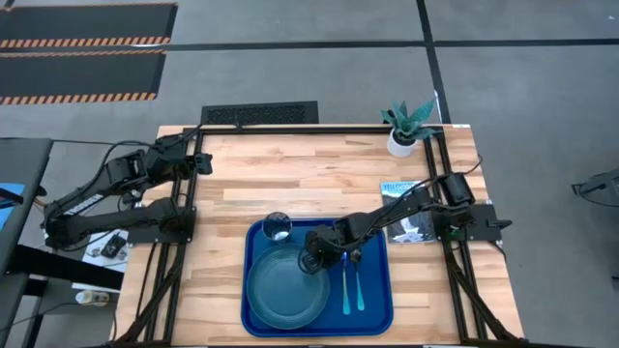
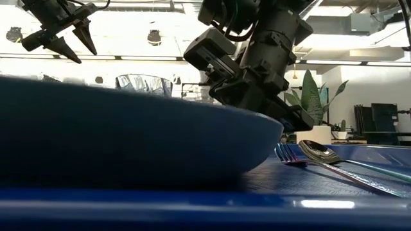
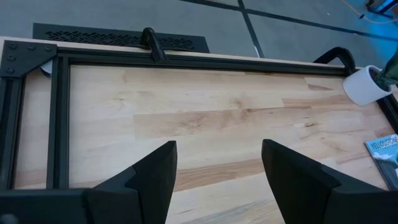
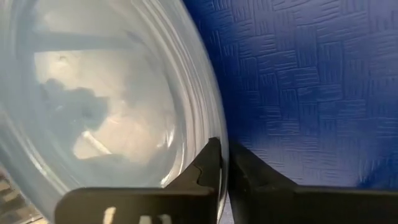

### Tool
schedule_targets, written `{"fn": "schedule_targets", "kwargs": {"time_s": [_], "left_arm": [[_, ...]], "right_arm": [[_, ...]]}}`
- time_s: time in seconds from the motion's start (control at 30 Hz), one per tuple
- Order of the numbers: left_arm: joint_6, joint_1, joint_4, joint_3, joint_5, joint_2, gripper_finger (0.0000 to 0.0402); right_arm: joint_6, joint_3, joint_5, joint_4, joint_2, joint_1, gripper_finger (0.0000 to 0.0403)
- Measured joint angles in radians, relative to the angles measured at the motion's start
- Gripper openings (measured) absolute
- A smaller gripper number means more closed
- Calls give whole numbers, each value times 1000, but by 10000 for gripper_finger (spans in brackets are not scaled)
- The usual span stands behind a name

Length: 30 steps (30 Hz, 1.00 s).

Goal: Pick and place plate/cup/fork/spoon on tray
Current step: Put the blue plate on the blue tray, then adjust the blue cup

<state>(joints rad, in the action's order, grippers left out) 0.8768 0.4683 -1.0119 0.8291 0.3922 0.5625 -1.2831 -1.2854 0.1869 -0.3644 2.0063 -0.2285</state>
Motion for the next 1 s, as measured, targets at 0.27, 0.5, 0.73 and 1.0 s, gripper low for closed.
{"fn": "schedule_targets", "kwargs": {"time_s": [0.27, 0.5, 0.73, 1.0], "left_arm": [[0, 0, 0, 0, 0, 0, 222], [0, 0, 0, 0, 0, 0, 222], [-1, 0, 0, 0, 0, 0, 222], [-1, 0, 0, 0, 10, 0, 222]], "right_arm": [[-3, 0, -2, -2, 2, 0, 55], [-2, 0, -2, -1, 2, 0, 71], [3, -25, -6, -7, 3, -7, 88], [12, -62, -24, -63, 3, -6, 119]]}}
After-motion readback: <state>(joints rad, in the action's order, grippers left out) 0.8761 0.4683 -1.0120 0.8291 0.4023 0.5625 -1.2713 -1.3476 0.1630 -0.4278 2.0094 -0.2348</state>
